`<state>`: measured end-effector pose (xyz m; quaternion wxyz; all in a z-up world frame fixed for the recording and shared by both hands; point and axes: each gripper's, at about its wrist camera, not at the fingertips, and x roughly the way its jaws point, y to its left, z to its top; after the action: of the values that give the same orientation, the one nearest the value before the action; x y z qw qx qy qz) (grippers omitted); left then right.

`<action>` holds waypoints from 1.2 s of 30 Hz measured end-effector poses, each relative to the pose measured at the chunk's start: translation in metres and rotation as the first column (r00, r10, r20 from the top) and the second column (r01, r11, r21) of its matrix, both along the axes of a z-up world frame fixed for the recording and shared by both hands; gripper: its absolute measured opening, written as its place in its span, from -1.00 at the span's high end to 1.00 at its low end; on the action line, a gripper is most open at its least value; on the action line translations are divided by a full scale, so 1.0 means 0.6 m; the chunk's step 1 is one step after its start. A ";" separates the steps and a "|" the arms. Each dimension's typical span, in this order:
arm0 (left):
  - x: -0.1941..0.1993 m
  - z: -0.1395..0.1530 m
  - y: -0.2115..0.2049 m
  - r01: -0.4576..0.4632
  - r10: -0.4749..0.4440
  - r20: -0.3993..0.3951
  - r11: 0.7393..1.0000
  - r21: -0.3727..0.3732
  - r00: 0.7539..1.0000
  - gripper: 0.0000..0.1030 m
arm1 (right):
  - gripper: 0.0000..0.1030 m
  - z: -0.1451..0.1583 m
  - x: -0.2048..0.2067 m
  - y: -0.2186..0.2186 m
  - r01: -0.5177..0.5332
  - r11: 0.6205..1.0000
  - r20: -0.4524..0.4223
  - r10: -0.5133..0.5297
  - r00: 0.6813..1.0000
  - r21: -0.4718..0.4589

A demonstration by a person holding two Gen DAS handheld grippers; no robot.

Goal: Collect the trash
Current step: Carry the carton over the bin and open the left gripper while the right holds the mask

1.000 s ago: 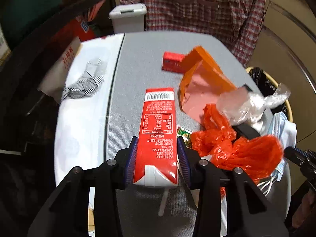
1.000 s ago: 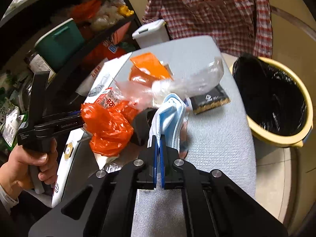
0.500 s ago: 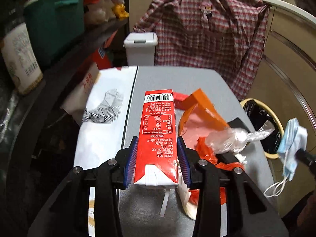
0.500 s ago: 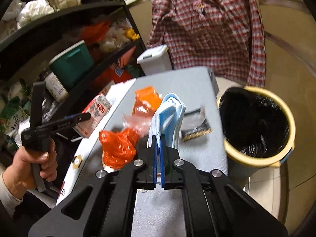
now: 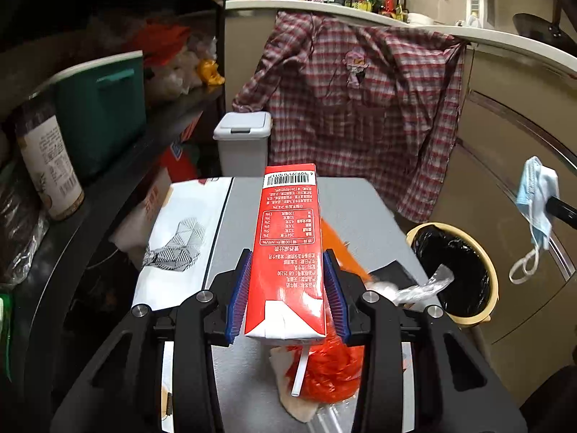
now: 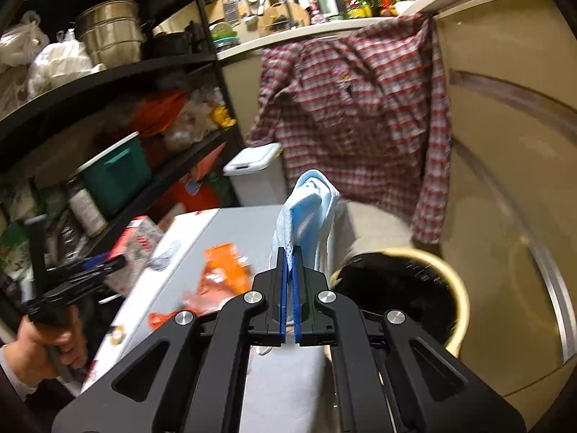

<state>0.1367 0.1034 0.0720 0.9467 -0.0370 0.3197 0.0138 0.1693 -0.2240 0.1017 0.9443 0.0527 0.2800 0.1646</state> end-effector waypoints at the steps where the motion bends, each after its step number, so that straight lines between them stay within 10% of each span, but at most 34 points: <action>1: -0.001 0.001 -0.005 0.003 -0.003 0.006 1.000 0.005 1.000 0.25 | 0.94 -0.002 0.006 -0.009 0.011 1.000 0.003 -0.011 1.000 0.000; 19: 0.008 0.005 -0.172 0.158 -0.161 0.048 0.986 0.054 0.986 0.24 | 0.94 -0.067 0.064 -0.140 0.195 0.980 0.010 -0.195 0.981 -0.029; 36: 0.112 -0.110 -0.395 0.258 -0.261 -0.063 0.964 -0.057 0.963 0.24 | 0.92 -0.109 0.112 -0.157 0.191 0.981 -0.071 -0.193 0.979 -0.036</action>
<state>0.2041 -0.1336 0.0063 0.9274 -0.0173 0.3548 -0.1169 0.2366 -0.3183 0.0365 0.9454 0.0718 0.3108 0.0665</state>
